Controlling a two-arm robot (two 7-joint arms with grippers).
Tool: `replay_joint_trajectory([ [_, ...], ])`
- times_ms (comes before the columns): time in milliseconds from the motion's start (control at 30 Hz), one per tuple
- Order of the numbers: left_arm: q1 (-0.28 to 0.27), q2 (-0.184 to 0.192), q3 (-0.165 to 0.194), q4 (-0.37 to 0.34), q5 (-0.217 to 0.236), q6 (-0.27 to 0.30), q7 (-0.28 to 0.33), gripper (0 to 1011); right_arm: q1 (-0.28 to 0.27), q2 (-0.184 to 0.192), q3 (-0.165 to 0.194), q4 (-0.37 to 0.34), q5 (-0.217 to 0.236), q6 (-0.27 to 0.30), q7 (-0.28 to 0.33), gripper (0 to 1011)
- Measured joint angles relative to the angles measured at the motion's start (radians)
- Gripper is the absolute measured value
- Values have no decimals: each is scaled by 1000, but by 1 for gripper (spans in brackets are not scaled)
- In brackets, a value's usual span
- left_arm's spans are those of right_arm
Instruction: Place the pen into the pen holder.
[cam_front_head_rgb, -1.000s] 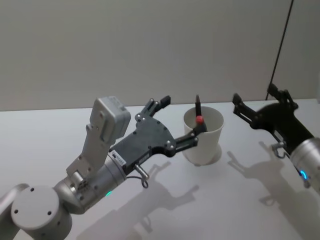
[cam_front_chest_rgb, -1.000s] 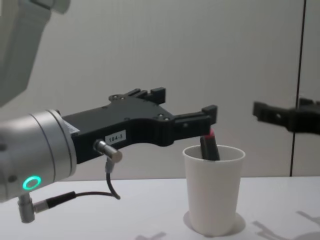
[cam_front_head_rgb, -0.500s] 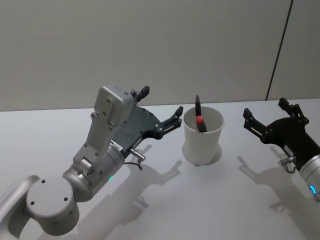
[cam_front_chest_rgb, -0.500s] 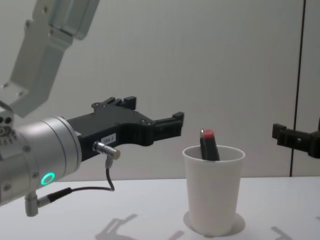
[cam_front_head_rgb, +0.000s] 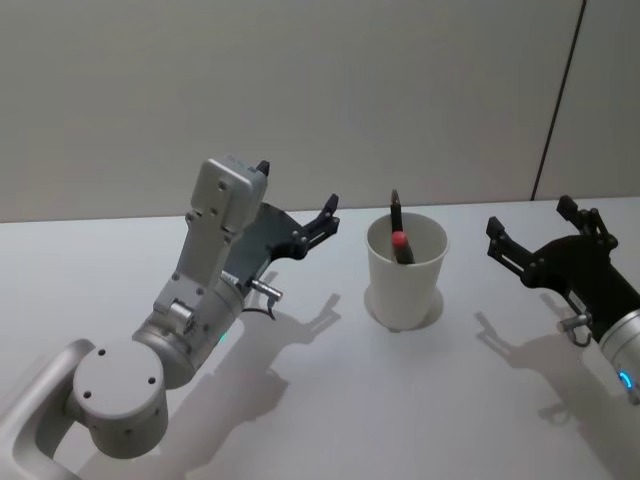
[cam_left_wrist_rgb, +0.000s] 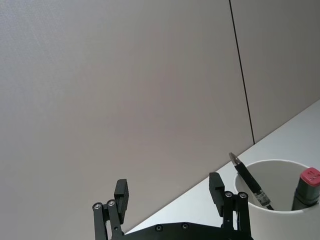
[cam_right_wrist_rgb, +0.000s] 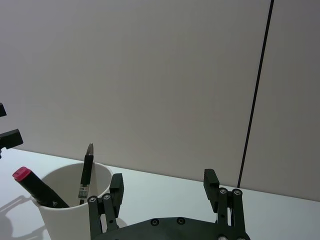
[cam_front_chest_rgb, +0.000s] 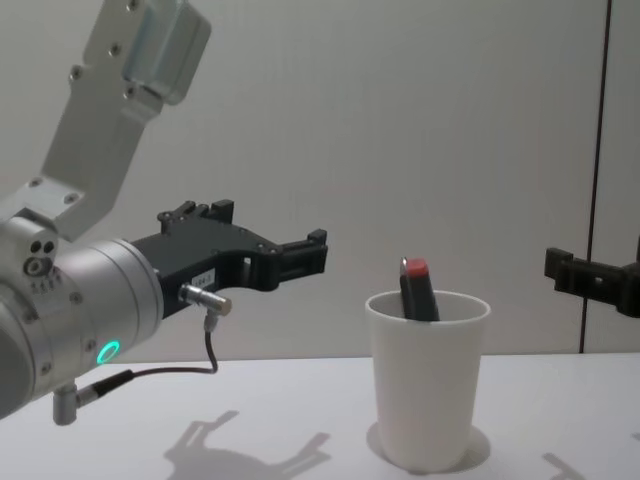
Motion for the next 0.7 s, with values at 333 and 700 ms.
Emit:
replay_joint_trajectory([
  [333, -1, -1, 0, 2, 1, 1, 3, 1001, 0, 0, 0, 0, 0, 0, 0, 1002],
  [700, -1, 0, 0, 2, 1, 1, 4, 1001, 0, 0, 0, 0, 0, 0, 0, 1001],
])
